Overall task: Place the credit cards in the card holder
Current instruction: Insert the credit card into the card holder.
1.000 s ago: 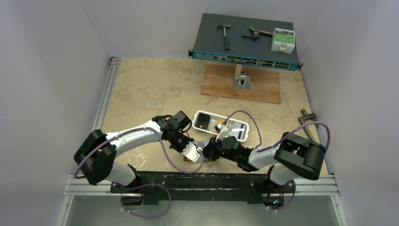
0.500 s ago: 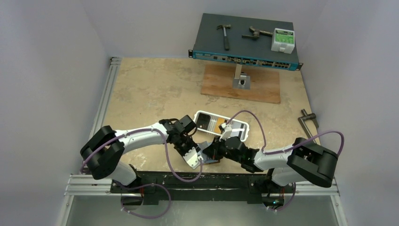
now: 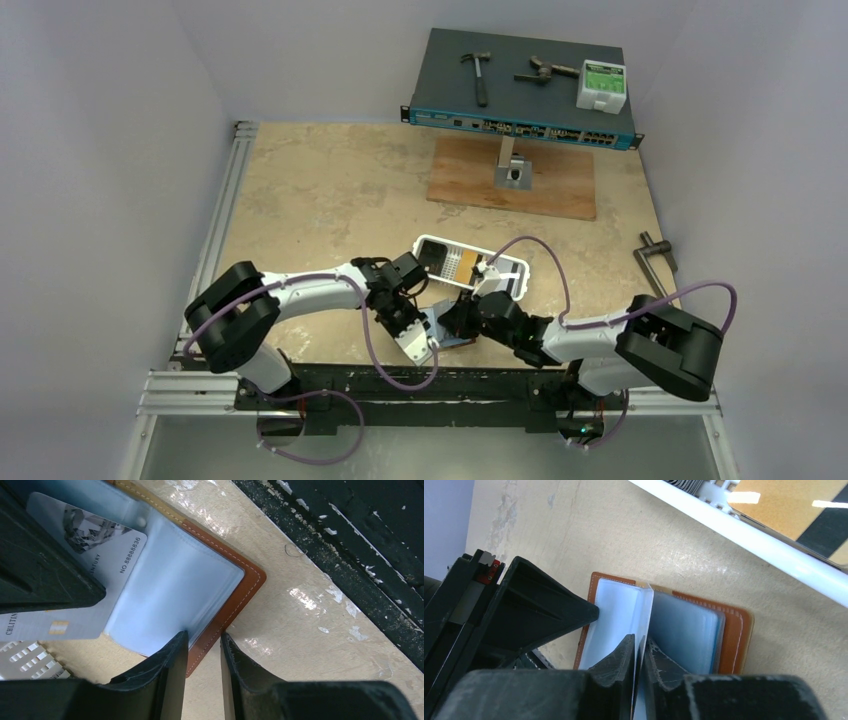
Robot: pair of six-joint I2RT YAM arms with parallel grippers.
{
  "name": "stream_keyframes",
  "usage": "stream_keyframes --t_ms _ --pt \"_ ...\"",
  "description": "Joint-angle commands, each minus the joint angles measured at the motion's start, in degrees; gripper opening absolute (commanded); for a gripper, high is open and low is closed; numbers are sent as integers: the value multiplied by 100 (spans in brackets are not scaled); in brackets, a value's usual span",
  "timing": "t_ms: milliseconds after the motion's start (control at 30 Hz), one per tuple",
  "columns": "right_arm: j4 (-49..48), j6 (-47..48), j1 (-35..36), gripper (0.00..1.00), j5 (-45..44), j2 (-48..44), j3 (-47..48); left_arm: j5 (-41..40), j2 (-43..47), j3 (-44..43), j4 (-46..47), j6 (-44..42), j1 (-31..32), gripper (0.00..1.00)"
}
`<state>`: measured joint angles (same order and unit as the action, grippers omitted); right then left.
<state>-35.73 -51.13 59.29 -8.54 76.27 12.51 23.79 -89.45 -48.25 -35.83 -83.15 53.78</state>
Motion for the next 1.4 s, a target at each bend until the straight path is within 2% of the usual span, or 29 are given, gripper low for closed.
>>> stream_keyframes --t_ms 0,100,233,400,667,800,933,1133,1267,1367 --pt "522 -223 -14 17 -263 -361 11 -103 -238 -85 43 374 87 27" --pt "604 -353 -14 29 -423 -488 -76 -268 -296 -79 95 620 145 24" --pt "662 -380 -15 35 -432 -375 -45 -413 -265 26 293 854 216 20" --pt "878 -360 -14 34 -362 -698 -108 -476 -147 197 463 811 221 18" --pt "1771 93 -196 38 -555 -1397 51 -500 -59 265 416 742 226 17" --pt "1840 287 -458 33 -312 -1585 81 -493 -46 271 443 766 230 17" --pt "1855 469 -699 18 -4 -1518 180 -493 -37 259 438 791 238 17" --pt "1752 561 -901 6 462 -1369 227 -521 -29 270 470 831 239 16" --pt "1535 580 -956 0 813 -1431 138 -546 -42 261 503 881 249 15" --pt "1362 557 -999 0 1093 -1485 59 -583 -67 245 538 923 256 15"
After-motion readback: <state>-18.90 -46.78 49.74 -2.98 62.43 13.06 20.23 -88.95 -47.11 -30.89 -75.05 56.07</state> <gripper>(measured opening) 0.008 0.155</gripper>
